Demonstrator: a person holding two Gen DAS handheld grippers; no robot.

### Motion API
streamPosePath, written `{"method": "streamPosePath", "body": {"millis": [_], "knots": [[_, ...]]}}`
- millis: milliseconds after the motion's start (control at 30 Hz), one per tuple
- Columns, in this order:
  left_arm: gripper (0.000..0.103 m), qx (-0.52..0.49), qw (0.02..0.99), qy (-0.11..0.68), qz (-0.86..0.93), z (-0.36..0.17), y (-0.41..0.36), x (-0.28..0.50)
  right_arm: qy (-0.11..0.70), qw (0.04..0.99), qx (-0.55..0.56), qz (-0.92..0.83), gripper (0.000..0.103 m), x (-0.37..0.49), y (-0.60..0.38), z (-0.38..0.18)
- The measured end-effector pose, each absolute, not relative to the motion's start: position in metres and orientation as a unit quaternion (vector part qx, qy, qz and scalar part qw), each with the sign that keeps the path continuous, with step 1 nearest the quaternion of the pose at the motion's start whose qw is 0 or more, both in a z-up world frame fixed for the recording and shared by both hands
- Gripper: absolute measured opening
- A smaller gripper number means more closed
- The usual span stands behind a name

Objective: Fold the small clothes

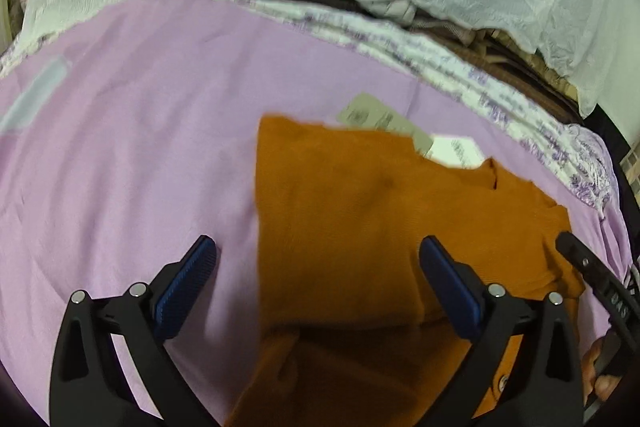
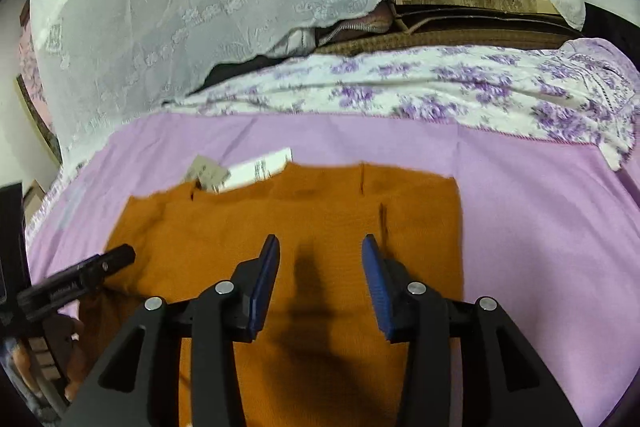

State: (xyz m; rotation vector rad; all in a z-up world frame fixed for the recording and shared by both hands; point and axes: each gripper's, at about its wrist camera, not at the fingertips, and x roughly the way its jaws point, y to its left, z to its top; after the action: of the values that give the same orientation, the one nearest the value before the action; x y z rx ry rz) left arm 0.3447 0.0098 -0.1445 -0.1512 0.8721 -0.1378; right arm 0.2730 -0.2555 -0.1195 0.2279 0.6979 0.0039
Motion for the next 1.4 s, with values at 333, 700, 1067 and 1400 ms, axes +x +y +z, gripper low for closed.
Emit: {"method": "streamPosePath", "body": {"millis": [333, 700, 1067, 1400], "knots": [[0.099, -0.039, 0.892, 0.448, -0.05, -0.161, 0.0, 0.352, 0.373, 0.925, 0.077, 0.012, 0.065, 0.278, -0.242, -0.135], [0.099, -0.082, 0.889, 0.444, -0.072, -0.155, 0.025, 0.312, 0.343, 0.929, 0.141, 0.006, 0.064, 0.243, -0.268, -0.127], [0.099, -0.055, 0.891, 0.446, -0.06, -0.157, 0.031, 0.258, 0.356, 0.929, 0.096, 0.015, 0.064, 0.192, -0.256, -0.132], [0.099, -0.058, 0.888, 0.45, -0.072, -0.161, 0.041, 0.204, 0.374, 0.922, 0.1, 0.024, 0.068, 0.154, -0.257, -0.14]]}}
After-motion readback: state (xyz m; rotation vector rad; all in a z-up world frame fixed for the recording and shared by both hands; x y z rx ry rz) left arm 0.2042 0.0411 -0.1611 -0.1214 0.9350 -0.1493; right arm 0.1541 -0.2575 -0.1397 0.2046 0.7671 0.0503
